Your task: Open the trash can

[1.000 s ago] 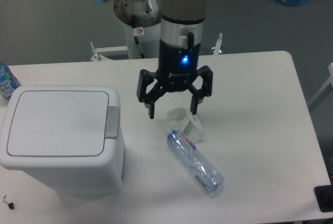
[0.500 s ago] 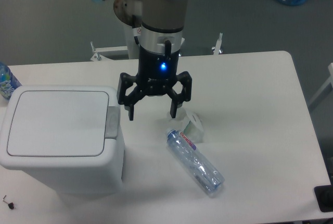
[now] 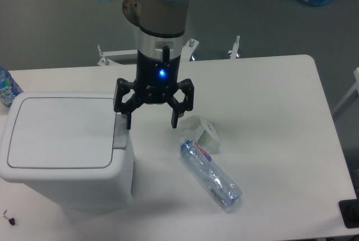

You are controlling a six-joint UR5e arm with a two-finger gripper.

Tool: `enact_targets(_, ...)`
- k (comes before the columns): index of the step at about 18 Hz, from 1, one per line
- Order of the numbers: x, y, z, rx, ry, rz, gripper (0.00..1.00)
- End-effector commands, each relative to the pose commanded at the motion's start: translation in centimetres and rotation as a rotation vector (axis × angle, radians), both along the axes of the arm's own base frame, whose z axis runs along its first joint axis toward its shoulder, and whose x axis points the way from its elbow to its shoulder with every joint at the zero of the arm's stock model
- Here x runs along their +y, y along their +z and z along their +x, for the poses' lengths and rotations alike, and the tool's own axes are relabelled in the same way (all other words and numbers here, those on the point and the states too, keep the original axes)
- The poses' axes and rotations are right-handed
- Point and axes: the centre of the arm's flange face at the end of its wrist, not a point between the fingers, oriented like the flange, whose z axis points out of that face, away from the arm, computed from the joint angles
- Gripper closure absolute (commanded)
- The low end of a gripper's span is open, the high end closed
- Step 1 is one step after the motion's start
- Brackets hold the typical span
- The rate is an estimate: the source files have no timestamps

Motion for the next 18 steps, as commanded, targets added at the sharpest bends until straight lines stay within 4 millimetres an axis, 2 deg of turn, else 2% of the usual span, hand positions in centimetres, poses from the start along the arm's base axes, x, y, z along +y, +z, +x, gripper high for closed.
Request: enact_targets(18, 0.11, -0.9, 0.0, -0.02, 0.018, -0.011, 0.0)
